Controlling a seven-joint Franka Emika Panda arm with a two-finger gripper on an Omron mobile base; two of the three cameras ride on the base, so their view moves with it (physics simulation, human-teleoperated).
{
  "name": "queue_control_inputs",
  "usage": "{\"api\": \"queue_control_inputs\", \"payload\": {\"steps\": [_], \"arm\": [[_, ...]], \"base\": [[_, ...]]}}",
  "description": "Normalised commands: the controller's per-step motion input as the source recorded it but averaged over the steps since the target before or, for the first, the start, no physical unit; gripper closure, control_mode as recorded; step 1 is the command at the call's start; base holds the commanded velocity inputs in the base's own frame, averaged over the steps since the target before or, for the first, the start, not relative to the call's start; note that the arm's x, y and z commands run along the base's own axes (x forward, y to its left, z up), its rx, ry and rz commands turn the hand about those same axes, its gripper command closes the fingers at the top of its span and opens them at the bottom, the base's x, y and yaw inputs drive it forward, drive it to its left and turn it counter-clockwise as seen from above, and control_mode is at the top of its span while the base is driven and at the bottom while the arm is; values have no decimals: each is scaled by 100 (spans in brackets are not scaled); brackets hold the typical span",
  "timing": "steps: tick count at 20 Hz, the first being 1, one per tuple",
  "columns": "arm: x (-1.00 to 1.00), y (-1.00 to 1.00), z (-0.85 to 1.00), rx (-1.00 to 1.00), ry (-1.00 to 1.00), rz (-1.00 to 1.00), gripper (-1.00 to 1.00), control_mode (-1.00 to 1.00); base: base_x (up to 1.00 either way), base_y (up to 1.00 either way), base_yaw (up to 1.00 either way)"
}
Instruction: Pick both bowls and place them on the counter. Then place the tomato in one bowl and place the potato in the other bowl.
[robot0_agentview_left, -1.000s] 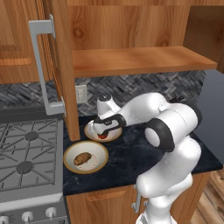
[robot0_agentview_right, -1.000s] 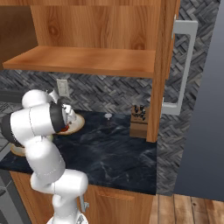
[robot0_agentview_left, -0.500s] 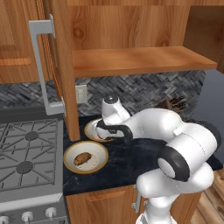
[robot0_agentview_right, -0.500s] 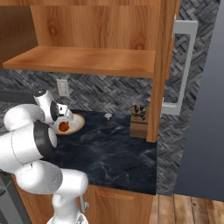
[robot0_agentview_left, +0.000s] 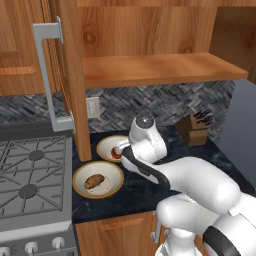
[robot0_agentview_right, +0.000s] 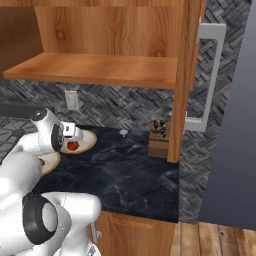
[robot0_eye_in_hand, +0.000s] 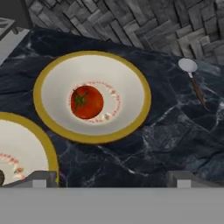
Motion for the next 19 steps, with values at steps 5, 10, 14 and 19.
{"api": "queue_control_inputs", "payload": {"steps": [5,10,14,19], "arm": [[-65,-31,36,9,-11,6,-100,-100],[-57,-31,44,9,-3,5,-100,-100],[-50,-20,49,4,0,0,-100,-100],[-36,-8,56,0,16,-6,-100,-100]], "base": [[0,0,0],[0,0,0],[0,0,0],[0,0,0]]}}
